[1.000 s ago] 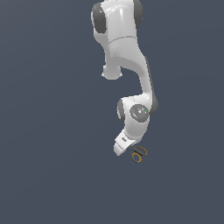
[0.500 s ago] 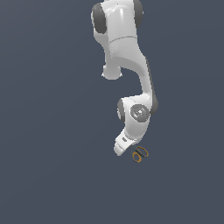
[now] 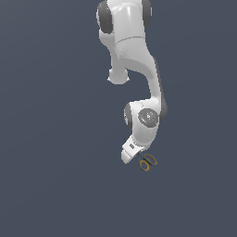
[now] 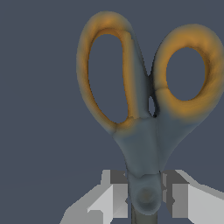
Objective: Pick up the object and move it to a goal position.
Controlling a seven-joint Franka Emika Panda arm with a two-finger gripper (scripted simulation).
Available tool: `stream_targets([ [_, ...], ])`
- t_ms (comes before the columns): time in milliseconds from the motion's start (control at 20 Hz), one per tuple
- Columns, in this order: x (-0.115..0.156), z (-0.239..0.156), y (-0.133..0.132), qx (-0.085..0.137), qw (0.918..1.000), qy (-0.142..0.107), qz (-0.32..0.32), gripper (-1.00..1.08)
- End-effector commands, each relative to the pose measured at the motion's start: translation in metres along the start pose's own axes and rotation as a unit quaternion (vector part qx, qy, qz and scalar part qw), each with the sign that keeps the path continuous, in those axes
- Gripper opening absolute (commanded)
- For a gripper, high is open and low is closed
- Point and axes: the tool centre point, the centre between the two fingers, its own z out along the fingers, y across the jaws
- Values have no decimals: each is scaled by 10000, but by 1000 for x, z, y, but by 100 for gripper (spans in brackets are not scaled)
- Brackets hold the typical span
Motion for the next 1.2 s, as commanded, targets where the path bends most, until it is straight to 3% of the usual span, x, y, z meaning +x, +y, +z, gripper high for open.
stream_targets([
  [0, -2, -4, -5, -3, 10000, 6, -2, -100],
  [450, -17, -29, -39, -4, 10000, 4, -2, -100],
  [1150, -60, -99, -135, -9, 10000, -7, -5, -100],
])
